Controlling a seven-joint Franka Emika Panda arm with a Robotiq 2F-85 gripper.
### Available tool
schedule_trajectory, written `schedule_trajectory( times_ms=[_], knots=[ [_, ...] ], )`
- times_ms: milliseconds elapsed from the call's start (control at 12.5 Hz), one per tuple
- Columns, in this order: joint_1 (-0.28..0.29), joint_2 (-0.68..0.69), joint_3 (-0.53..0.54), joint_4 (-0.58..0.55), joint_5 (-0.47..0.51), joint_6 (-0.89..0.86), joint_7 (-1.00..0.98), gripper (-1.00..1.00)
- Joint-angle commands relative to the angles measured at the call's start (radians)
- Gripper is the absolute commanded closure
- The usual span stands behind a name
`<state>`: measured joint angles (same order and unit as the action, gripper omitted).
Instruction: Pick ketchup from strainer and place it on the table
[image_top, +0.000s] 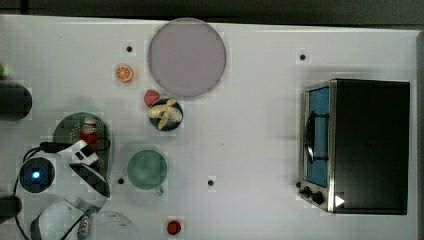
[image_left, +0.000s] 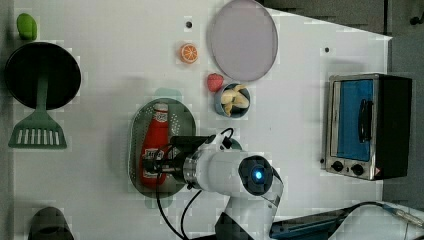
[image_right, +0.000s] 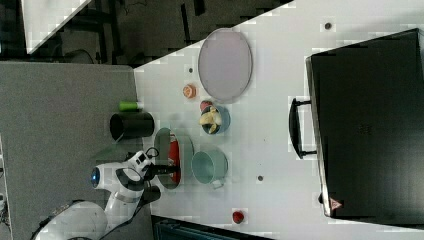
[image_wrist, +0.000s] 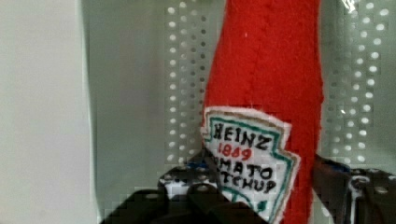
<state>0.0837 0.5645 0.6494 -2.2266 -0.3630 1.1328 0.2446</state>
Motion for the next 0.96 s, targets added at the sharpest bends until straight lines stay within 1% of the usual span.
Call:
schedule_trajectory(
  times_ms=[80, 240, 400, 560, 720, 960],
  knots=[
    [-0.005, -0.130, 0.037, -0.008, 0.029, -0.044, 0.035, -0.22],
    [-0.029, -0.220, 0.068, -0.004, 0.108, -0.148, 0.035, -0.22],
    [-0.054, -0.307, 0.094, 0.017, 0.240, -0.268, 0.025, -0.22],
    [-0.074, -0.380, 0.095, 0.056, 0.353, -0.380, -0.067, -0.22],
    [-0.101, -0.435, 0.079, 0.102, 0.406, -0.487, -0.190, -0.22],
    [-0.147, -0.484, 0.026, 0.183, 0.421, -0.625, -0.318, -0.22]
  ],
)
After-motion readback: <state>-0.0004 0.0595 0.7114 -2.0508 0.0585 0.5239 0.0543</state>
